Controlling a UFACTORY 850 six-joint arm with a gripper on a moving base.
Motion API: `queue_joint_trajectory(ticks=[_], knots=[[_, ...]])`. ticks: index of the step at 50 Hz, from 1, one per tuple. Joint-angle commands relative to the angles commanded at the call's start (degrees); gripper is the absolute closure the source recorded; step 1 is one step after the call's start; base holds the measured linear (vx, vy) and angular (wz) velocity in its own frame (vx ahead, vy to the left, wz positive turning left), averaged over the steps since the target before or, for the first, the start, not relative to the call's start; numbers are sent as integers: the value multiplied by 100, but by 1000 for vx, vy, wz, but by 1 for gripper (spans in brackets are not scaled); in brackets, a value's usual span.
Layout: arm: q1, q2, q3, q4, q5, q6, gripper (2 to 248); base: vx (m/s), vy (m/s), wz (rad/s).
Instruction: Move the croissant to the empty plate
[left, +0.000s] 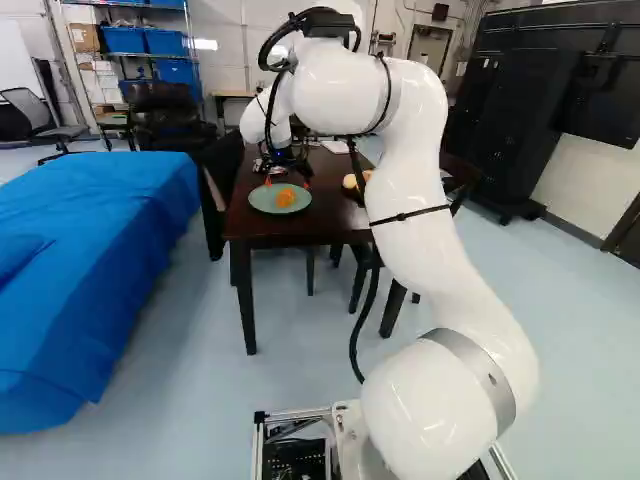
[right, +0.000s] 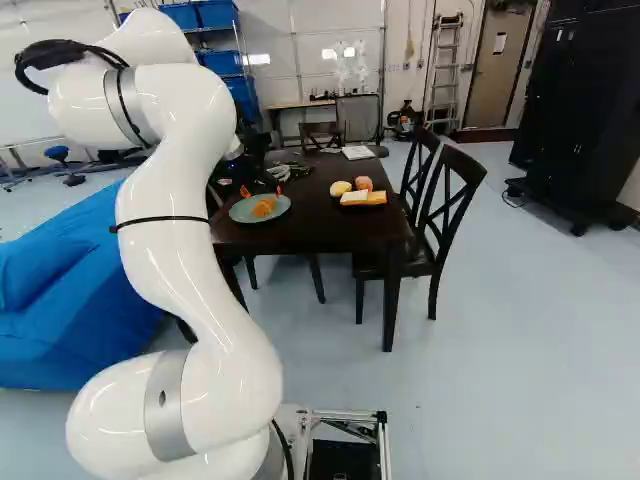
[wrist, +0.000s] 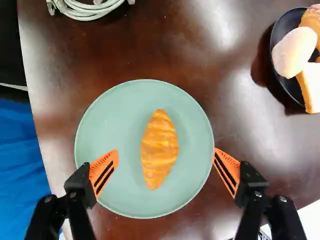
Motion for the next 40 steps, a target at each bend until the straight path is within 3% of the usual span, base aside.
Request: queue_joint_trajectory(ticks=[40], knots=[[47,814,490,-93,-396,0,3,0,0,0]])
